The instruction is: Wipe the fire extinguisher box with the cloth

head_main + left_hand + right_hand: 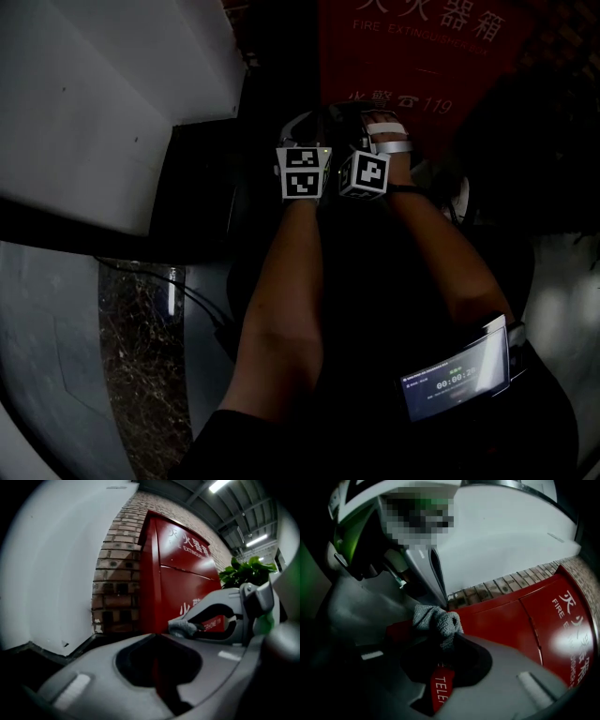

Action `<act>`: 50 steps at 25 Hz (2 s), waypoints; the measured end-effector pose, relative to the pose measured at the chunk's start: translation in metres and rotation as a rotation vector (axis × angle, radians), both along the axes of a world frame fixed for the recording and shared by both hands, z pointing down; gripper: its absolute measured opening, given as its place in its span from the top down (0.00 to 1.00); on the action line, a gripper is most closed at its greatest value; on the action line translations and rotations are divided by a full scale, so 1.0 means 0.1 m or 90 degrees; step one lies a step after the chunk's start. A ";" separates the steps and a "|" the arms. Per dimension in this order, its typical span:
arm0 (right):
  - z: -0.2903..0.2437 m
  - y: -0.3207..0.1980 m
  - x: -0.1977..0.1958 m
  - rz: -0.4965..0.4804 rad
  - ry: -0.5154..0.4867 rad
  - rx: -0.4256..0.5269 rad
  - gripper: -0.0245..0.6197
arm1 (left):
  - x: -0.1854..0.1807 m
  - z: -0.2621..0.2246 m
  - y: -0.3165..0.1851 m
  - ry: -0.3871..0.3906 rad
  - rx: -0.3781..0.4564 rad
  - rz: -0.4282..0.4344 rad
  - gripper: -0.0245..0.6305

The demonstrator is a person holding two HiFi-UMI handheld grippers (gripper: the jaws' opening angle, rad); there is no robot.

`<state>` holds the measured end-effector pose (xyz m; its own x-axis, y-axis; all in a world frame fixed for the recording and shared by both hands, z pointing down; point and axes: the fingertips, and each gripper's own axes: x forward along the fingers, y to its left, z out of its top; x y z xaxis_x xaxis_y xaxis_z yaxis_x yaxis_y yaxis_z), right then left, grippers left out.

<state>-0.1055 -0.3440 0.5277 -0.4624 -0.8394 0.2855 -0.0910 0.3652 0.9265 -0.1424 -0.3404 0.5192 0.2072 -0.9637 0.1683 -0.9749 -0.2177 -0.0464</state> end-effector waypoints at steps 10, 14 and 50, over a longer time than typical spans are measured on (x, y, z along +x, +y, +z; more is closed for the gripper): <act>-0.03 -0.09 0.28 0.002 0.004 0.006 0.90 | 0.37 -0.02 -0.05 0.071 0.004 0.039 0.96; -0.03 -0.12 0.52 0.019 0.005 0.007 0.90 | 0.57 -0.03 -0.06 0.057 0.015 0.080 0.96; -0.10 -0.08 1.31 0.142 -0.059 -0.024 0.90 | 0.70 -0.08 0.20 0.055 -0.005 0.125 0.96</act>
<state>0.0255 -0.3521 0.5173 -0.2933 -0.9128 0.2840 -0.2573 0.3615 0.8961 -0.0729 -0.3205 0.5113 0.4047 -0.9022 0.1489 -0.9141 -0.4038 0.0375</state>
